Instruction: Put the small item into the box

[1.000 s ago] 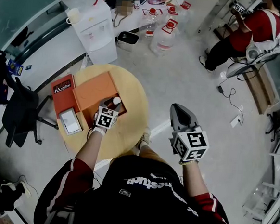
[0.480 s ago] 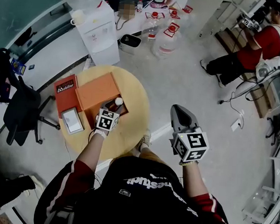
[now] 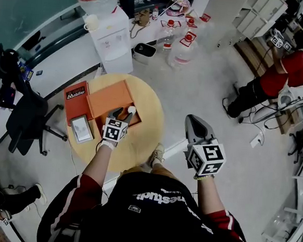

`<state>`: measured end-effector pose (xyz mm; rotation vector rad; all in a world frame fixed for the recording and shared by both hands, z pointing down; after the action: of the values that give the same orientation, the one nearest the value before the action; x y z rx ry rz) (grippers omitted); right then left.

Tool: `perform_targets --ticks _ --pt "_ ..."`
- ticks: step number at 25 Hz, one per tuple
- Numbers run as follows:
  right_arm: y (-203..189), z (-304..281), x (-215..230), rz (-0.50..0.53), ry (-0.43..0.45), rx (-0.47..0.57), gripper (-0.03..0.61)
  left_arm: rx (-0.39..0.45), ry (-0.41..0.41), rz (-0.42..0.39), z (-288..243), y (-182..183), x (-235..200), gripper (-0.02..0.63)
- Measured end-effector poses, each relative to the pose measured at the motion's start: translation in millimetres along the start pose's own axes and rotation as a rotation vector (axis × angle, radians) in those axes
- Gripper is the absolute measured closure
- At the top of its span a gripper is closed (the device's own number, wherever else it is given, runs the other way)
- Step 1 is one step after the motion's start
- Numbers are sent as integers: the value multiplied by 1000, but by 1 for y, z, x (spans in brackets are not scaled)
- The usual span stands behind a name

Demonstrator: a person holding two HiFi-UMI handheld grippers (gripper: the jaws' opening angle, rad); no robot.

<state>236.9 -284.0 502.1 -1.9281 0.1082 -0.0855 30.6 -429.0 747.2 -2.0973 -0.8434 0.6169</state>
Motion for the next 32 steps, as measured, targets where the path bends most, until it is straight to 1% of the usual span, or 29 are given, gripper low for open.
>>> perform_targets --ticks 5,7,14,17,20,22,25,32 --pt "5 9 -6 -3 7 17 545 38 7 19 17 7 2 402" --pt "8 12 -9 -4 12 24 545 53 10 15 24 12 2 403" --pt "25 22 -22 21 19 61 545 104 16 31 47 27 0 405" --pt "31 28 -29 26 21 70 545 118 13 24 61 31 3 405" --pt "40 30 -35 29 26 89 545 120 6 -2 71 35 5 405" --pt "44 31 -42 33 30 99 545 127 5 2 79 38 3 405" --pt "50 32 -49 33 36 117 545 157 5 22 94 45 1 405" --pt "56 34 -68 41 66 136 545 236 -3 30 133 72 12 405"
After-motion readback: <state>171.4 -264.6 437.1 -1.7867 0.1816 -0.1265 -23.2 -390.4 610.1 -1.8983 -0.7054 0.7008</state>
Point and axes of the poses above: the fingertips, and each gripper's own axes: z backward along the fingers, x to its right, y out of its top, the point moved 2 cm from there along z, backward along the fingers, and after that the axes turned 5 degrees about z, right-handed, at the moved point
